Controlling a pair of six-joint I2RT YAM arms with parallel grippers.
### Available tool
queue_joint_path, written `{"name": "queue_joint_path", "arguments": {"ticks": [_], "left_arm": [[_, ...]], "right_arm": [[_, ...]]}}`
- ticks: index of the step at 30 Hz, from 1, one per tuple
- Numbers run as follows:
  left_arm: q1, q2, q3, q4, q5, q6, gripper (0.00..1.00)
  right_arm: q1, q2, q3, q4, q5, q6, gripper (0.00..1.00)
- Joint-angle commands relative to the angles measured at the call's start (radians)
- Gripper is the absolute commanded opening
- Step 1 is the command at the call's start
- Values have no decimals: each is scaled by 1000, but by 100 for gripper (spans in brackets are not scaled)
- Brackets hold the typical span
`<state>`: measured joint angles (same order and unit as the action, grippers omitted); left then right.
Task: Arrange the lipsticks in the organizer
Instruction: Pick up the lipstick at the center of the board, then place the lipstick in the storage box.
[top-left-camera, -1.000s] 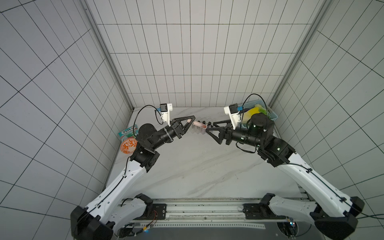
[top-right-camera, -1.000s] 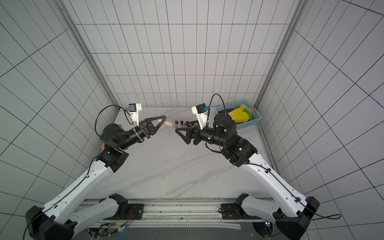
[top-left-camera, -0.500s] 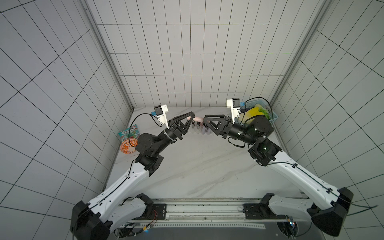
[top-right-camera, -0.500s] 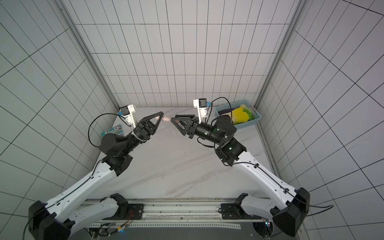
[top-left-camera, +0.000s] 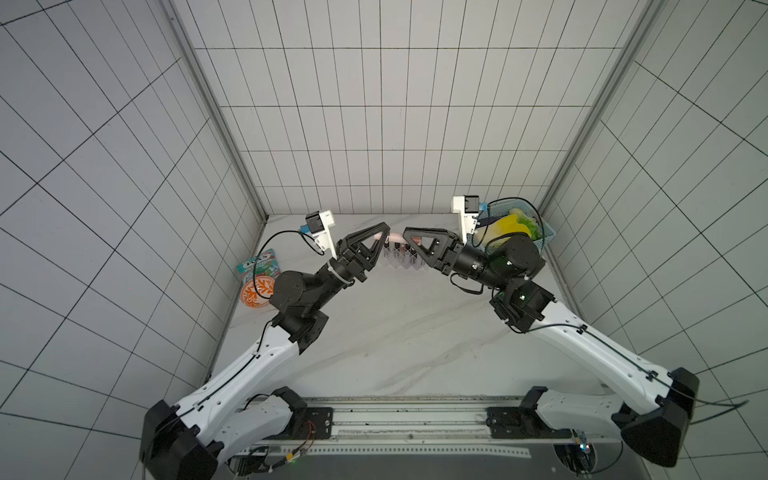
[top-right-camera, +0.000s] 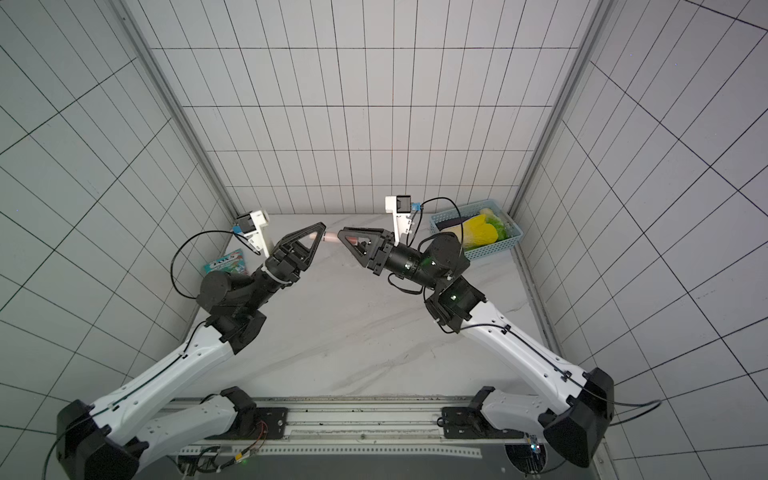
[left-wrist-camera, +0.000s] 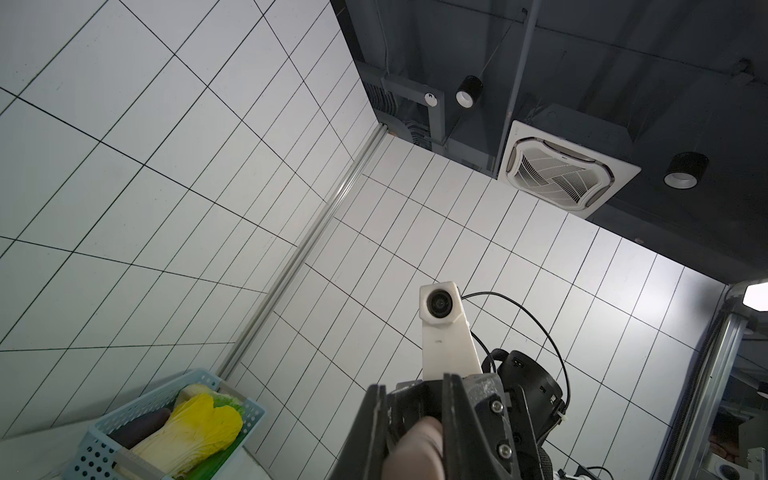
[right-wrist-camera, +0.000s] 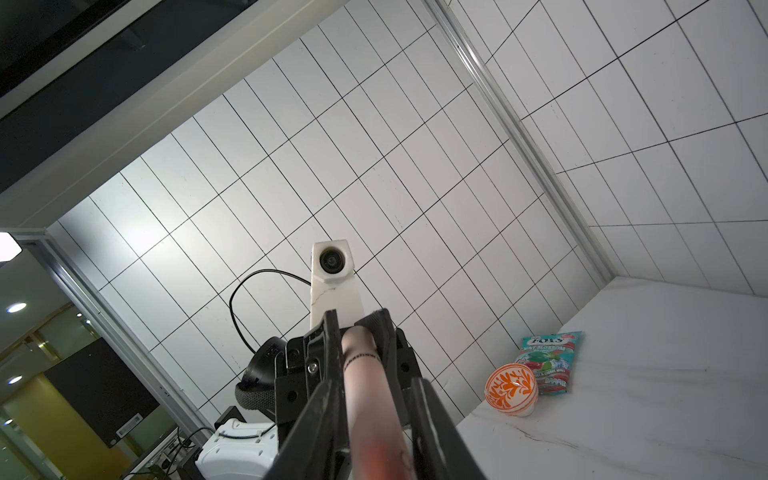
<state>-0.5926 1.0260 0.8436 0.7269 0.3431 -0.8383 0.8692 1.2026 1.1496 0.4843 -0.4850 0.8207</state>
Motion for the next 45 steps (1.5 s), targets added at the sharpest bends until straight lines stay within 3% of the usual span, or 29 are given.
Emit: {"name": "queue_joint_path", "arguments": {"ticks": [1,4,10,15,17,20,26,35,45], "left_arm": [[-3,-3,-8,-21,-19,28,7],[-4,6,9,-54,-3,34,11],[-4,-14,47,-242,2,120,47],[-4,-85,18,-340,-92,218,89],[-3,-134,21,-457,-175,276,95],[-3,-219,2,-610,-359,361,97],[39,-290,-41,-804,-694,475,99],[236,-229,-144,-784,-677,499,99],[344,-202,-218,-728,-659,547,99]], "right_arm": [[18,1,-19,64,8,9,23],[18,-6,-21,51,23,5,18],[19,-40,-9,-71,88,-62,9],[10,-64,34,-250,154,-155,6],[0,-58,80,-378,195,-210,6],[-51,-8,168,-573,235,-286,5],[-190,224,336,-812,177,-402,5],[-199,622,635,-1065,338,-639,5],[-199,860,788,-1122,420,-725,4]]}}
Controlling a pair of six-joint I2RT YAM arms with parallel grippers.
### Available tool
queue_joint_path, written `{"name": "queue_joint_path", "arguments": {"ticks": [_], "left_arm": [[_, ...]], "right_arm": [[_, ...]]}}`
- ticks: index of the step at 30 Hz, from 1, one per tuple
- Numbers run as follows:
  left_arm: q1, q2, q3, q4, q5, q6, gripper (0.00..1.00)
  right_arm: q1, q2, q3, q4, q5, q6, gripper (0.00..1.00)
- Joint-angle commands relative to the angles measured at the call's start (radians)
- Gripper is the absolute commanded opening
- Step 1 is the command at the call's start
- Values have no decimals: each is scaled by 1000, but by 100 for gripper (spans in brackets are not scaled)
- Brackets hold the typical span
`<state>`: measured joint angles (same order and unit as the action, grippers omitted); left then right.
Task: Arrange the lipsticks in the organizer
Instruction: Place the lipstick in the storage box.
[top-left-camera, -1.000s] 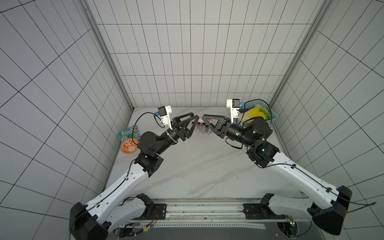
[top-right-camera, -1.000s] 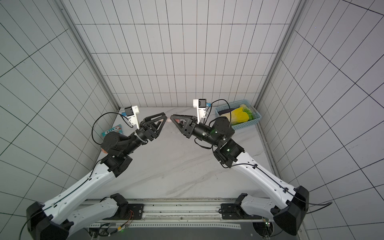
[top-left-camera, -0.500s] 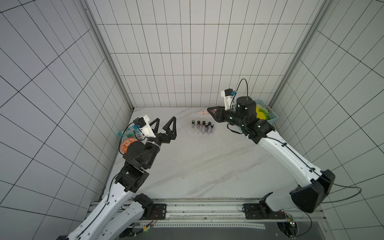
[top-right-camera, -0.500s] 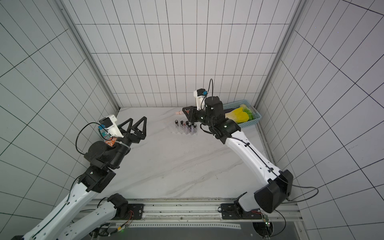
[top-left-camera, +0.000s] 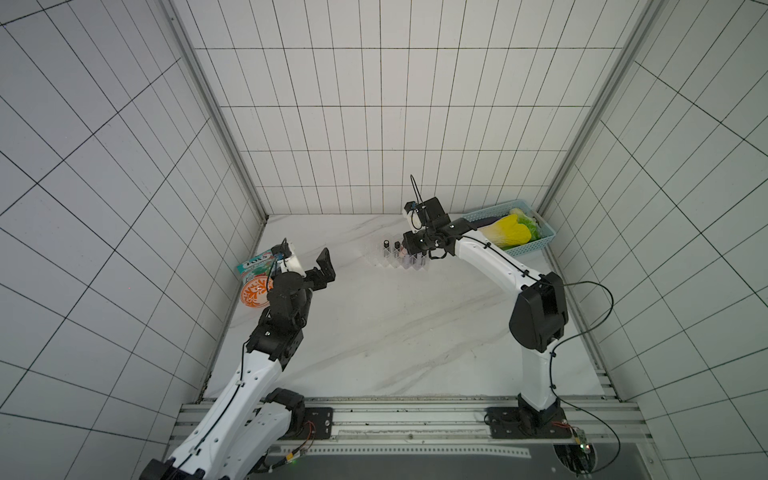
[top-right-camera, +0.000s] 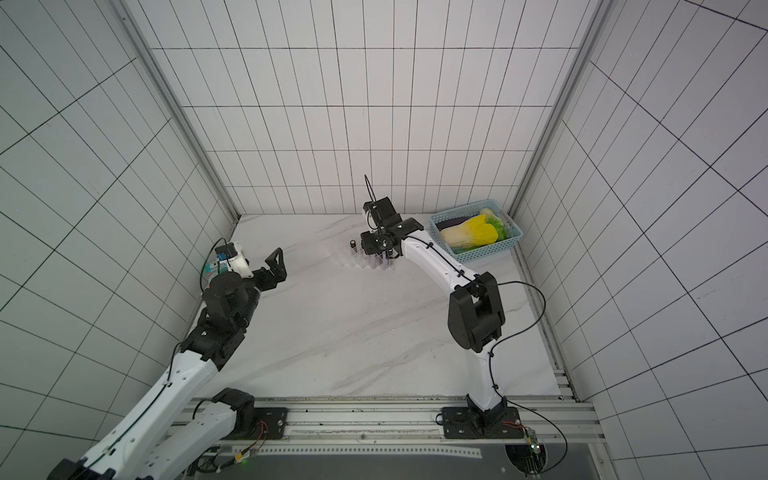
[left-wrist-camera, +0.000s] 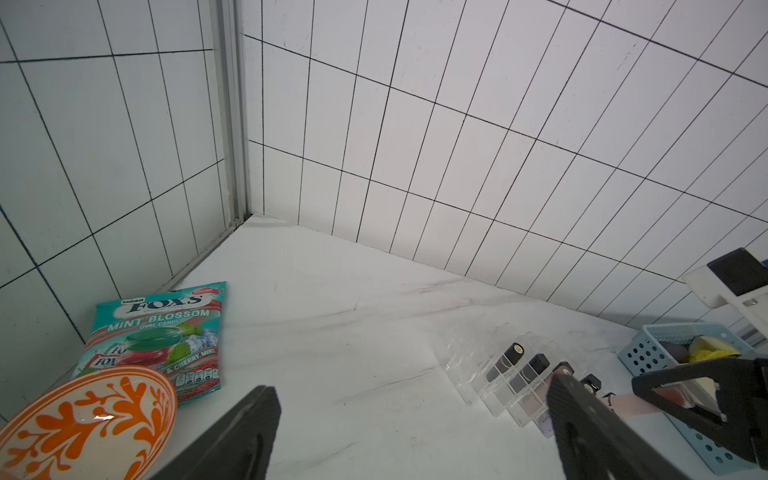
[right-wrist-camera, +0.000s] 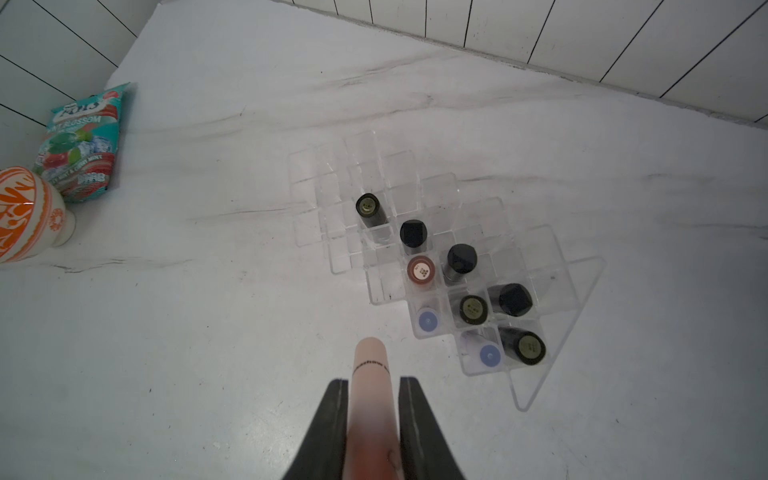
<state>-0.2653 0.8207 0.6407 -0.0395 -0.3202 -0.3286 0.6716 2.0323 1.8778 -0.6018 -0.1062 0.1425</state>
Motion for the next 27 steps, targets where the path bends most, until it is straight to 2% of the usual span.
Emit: {"name": "queue_joint_path", "arguments": {"ticks": [1,8,27], "left_arm": [[26,6,-23,52,9,47,99],[107,43,-69,159,72,48,99],[113,43,-85,178,106,57,99]], "right_arm": [[-1,43,65,-36,40,-50,4],[-1,101,95,-17,28,-55,4],[-1,258,276,-49,27,-78,5]]}}
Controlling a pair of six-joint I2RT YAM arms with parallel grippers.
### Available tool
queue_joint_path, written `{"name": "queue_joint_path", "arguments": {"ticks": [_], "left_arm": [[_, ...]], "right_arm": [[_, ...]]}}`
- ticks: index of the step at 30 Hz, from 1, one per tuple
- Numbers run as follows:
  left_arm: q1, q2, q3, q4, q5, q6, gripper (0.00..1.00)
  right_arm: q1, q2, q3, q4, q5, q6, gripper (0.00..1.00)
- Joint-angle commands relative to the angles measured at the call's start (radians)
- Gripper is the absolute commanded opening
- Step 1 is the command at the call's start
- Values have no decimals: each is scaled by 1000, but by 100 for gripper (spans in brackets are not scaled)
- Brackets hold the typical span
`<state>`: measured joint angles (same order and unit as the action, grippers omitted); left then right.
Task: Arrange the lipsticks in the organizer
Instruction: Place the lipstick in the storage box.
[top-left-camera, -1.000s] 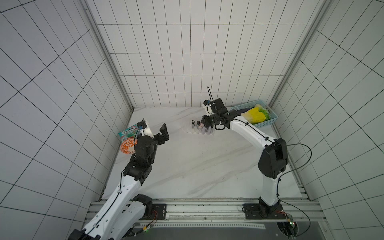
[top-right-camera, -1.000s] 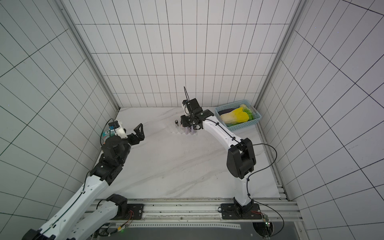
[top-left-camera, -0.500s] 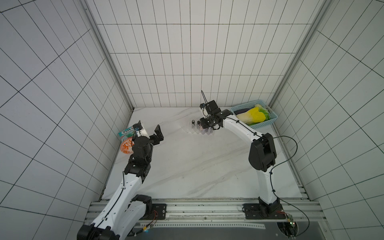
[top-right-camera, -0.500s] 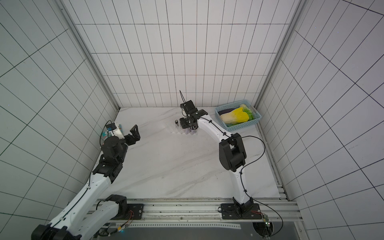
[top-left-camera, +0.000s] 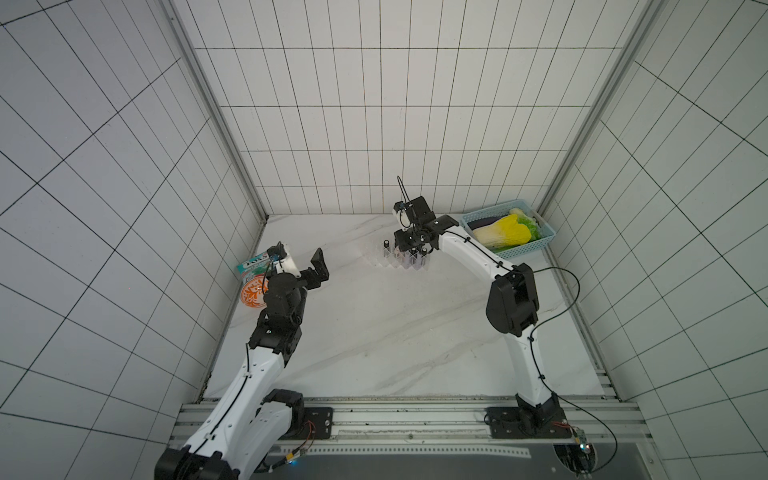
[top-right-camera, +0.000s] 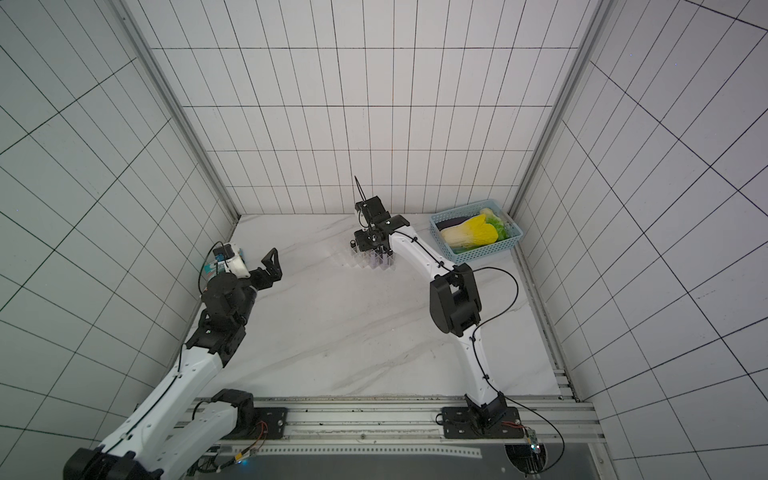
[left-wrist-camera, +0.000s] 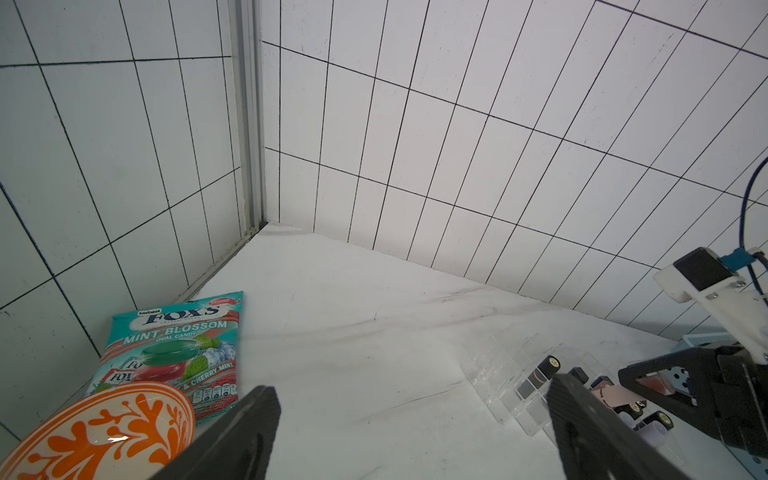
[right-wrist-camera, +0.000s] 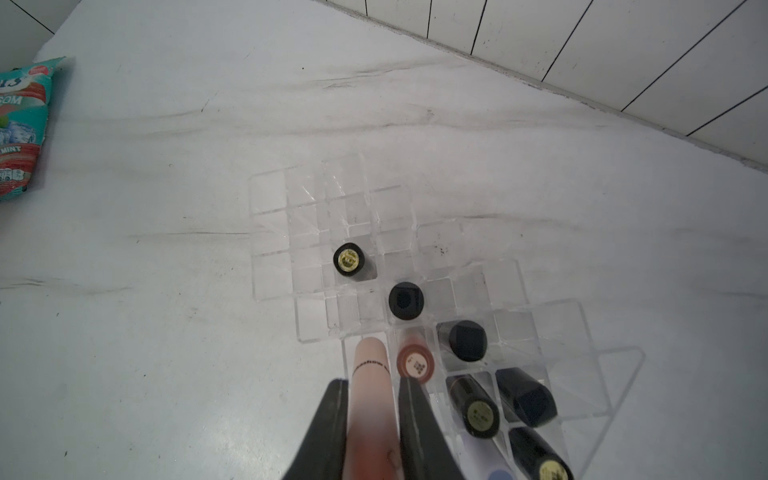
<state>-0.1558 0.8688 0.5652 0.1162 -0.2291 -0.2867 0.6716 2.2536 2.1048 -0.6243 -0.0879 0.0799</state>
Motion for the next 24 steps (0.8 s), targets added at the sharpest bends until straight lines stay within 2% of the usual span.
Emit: {"name": "queue_joint_path", "arguments": {"ticks": [1,4,7,9,10,16,20,23,24], "left_arm": [[3,-5,-10,23,16,16,99],[3,-4,-12,23,14,18,99],[4,0,-16,22,3,24,99],[6,2,-19,21,-9,26,99],[7,4,-20,17,-22,25,99],[27,-2,-62,40,-90,19,98],[64,43,-114,124,-121,71,98],[151,114,-139,202,-47,67,98],[185,153,-146,231,2,61,98]], "right_arm": [[-1,44,57,-33,10,-15,5],[-1,49,55,-38,7,-17,6],[0,48,51,-42,3,-23,14],[0,44,54,-43,-1,-25,35],[0,41,54,-43,-6,-26,42],[0,-33,18,-18,-36,-25,63],[-1,-235,-159,70,7,-28,68],[-4,-458,-380,150,112,-48,71],[-8,-532,-459,170,164,-65,76]]}}
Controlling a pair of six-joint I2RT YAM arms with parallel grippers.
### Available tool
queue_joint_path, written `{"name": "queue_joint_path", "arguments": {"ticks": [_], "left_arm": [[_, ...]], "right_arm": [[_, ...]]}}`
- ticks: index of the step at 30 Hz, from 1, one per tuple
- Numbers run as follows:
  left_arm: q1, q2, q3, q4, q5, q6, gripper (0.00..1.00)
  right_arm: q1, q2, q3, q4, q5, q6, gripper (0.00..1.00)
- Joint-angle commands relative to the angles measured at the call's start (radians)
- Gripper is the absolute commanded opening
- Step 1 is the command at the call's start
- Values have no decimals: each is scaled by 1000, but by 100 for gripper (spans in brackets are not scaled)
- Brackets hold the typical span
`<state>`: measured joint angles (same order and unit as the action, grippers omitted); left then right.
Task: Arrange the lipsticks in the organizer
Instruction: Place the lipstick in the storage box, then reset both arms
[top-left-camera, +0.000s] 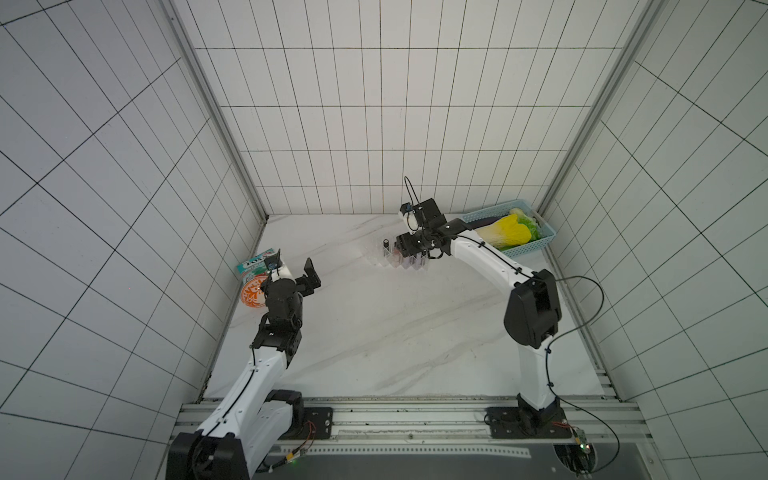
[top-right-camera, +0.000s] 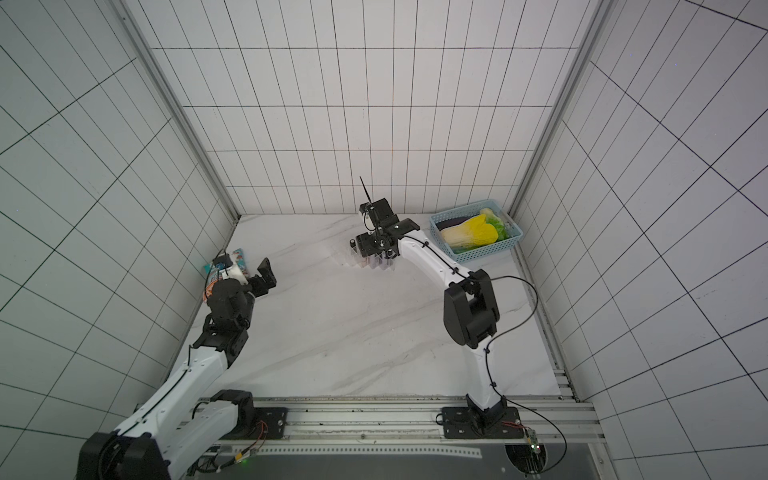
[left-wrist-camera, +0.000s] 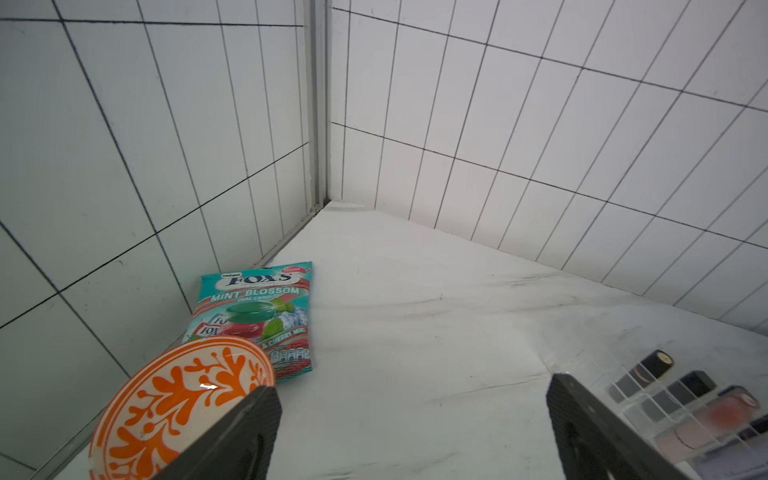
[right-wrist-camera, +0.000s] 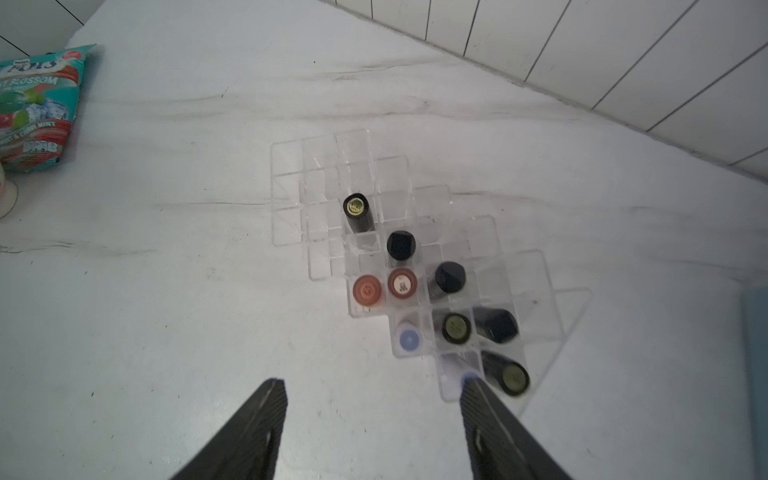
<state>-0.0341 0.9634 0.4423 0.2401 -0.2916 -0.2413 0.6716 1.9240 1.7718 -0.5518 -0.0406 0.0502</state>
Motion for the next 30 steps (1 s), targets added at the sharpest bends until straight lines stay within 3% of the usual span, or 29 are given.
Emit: {"name": "queue_joint_path", "arguments": {"ticks": [1,3,5,8,10,13,16,19,20,22,25,28,30], "left_arm": [[88,97,-27,128,95,11,98],[123,197,-46,205,136,12,98],[124,279,-70,292,143,30,98],[119,344,-110,469,175,57,98],[111,413,-130,607,158,70,98],[86,552,-121,749,185,118,98],[32,607,-54,672,189,191,98],[18,582,-30,575,143,182,98],[19,590,-34,594,141,186,98],[19,594,-34,605,140,185,98],[19,590,-29,584,140,183,98],[20,592,-11,559,132,175,98],[43,594,3,533,172,160,98]], "right_arm": [[-12,-261,-198,122,176,-47,79],[-56,-376,-353,159,283,-45,83],[-143,-443,-474,170,314,-6,85],[-295,-503,-680,265,321,-24,99],[-387,-517,-813,376,329,-36,99],[-509,-517,-978,605,243,-93,99],[-587,-487,-1117,853,218,-90,99],[-627,-443,-1199,1047,148,-45,99],[-630,-455,-1188,1010,121,-55,99],[-628,-460,-1246,1113,146,-74,99],[-663,-383,-1369,1423,161,-27,99],[-667,-397,-1349,1354,102,-45,99],[-667,-387,-1372,1426,97,-49,99]]}}
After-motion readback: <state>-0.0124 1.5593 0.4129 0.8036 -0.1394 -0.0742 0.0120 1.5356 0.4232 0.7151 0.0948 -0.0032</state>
